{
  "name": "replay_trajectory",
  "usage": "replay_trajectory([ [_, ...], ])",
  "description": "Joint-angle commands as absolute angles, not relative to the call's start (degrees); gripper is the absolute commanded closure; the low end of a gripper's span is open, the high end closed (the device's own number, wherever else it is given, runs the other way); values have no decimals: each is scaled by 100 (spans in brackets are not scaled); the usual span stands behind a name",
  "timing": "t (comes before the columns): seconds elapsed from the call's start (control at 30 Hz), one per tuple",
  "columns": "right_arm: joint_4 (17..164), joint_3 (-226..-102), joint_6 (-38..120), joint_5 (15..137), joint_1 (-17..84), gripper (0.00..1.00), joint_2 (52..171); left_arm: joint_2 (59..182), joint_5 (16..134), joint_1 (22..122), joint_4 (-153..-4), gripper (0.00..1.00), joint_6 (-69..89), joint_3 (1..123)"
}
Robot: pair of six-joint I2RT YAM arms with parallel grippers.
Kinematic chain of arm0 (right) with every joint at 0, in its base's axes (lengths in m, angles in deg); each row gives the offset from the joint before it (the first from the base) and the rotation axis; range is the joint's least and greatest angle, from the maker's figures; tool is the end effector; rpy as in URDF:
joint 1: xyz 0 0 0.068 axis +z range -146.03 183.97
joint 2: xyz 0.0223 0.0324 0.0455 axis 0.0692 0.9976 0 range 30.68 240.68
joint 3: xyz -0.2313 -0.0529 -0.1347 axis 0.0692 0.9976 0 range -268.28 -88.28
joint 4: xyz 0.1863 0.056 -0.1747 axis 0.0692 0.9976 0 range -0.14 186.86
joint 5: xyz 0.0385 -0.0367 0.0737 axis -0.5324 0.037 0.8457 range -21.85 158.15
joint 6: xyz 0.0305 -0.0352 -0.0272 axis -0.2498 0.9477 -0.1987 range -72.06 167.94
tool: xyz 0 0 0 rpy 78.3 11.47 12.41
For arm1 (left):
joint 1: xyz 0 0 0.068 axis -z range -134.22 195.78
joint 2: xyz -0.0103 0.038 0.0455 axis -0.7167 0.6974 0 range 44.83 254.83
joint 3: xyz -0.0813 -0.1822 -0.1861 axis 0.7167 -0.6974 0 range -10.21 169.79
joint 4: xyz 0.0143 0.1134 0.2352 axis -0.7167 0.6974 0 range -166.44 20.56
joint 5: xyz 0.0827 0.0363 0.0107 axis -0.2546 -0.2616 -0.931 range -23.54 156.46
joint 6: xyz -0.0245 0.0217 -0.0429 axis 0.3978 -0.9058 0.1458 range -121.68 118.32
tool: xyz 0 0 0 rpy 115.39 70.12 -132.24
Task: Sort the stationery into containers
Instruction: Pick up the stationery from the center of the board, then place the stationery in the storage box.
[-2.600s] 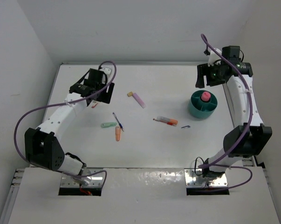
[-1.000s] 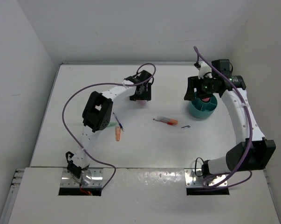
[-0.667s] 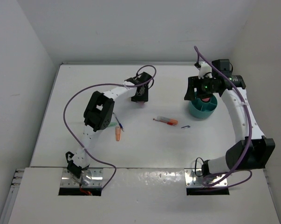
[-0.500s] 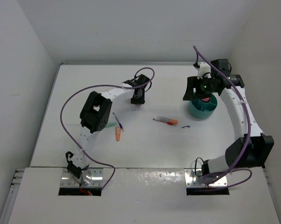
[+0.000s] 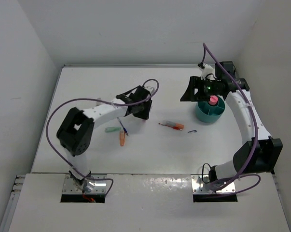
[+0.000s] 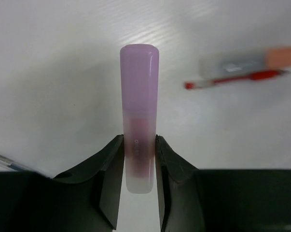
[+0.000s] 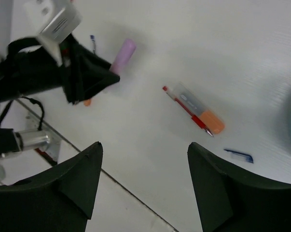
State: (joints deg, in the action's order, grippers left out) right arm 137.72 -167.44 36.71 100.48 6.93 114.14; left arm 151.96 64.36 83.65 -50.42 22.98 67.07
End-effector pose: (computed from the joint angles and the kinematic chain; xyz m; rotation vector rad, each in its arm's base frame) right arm 0.3011 0.0346 0.3351 -0.0661 2.4517 0.8054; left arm 0.3180 -0.2456 0.2051 0.2833 2.5738 -0.3718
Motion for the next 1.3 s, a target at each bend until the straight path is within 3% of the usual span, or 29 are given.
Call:
replay_trajectory([
  [0.0,13039,-16738,2914,10638,810,30,11321,13759,7163,8576,-6139,100,1652,6267],
  [0.2,12451,-16923,1624,11314,819,30,11672,13229,8209,8638,-6475,100,1150,6099],
  [0.97,12203,-16704,1058,11297,1495,37,12068,13263,8185,8920,-6335,100,1537,6722],
  [1.1,12150,-16590,1067,11315,1583,47,12059,13272,8167,8929,-6343,100,1537,6802],
  [1.23,12036,-16563,1067,11429,1584,84,12033,13316,8079,8929,-6308,99,1554,6819],
  [1.27,12053,-16580,1093,11429,1592,88,11998,13316,8053,8929,-6300,98,1563,6828],
])
